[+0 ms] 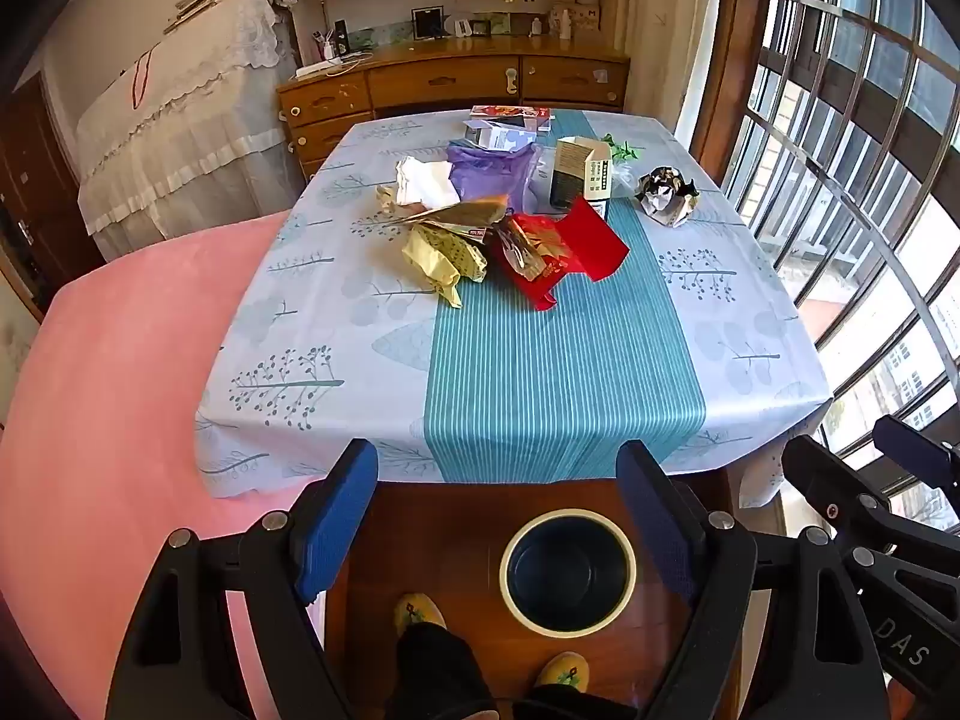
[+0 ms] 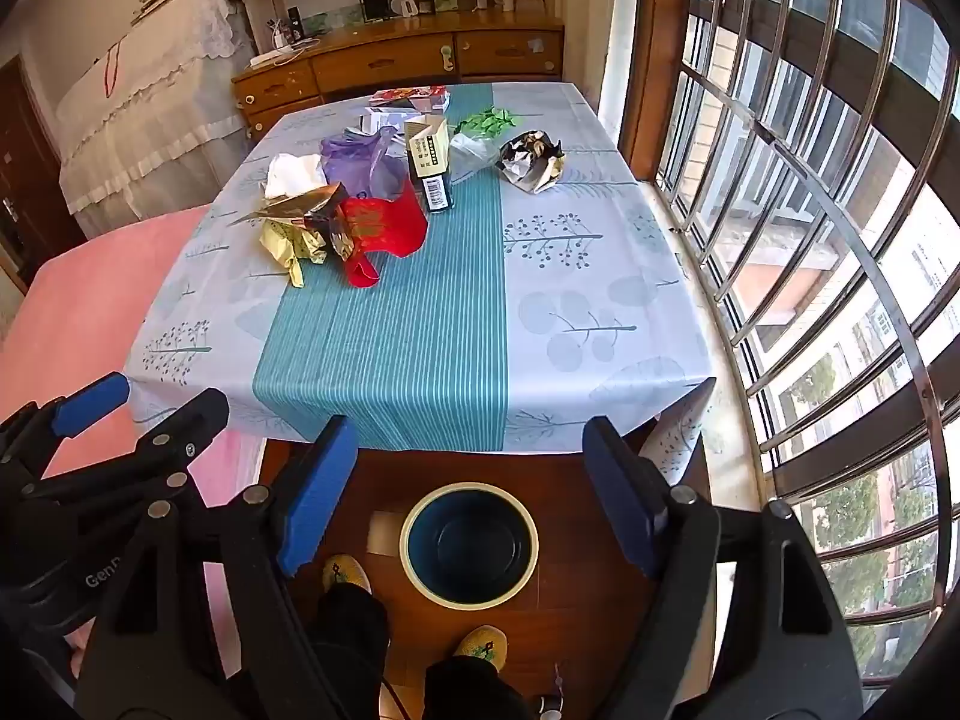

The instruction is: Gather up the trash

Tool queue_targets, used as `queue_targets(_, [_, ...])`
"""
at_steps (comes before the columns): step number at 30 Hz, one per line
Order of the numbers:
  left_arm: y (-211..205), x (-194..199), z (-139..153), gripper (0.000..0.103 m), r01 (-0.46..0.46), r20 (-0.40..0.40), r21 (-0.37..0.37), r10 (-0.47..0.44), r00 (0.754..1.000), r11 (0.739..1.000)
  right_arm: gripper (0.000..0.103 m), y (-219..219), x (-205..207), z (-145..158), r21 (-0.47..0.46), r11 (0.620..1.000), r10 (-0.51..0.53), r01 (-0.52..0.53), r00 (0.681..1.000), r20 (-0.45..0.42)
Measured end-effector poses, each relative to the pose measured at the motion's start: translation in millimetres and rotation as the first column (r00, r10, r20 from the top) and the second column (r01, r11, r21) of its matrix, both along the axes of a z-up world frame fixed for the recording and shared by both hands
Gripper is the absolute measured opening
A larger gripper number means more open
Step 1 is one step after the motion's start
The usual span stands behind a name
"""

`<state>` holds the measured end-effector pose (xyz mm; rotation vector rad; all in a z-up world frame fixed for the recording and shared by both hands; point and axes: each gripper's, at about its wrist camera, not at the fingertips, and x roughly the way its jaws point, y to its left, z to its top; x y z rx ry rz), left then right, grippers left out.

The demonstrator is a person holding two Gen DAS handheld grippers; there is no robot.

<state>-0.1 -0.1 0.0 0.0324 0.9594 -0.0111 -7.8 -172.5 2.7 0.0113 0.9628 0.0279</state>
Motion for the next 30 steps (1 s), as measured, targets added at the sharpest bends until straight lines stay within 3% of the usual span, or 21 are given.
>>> queue_targets(30, [-3.8,-1.2,-0.4,0.078,0.005,-0.017,-0.015,-0.005,1.000,1.000,0.076,-2.3,-2.4,1.9,0.013,1.000,0.008,-0.008,1.000,0.007])
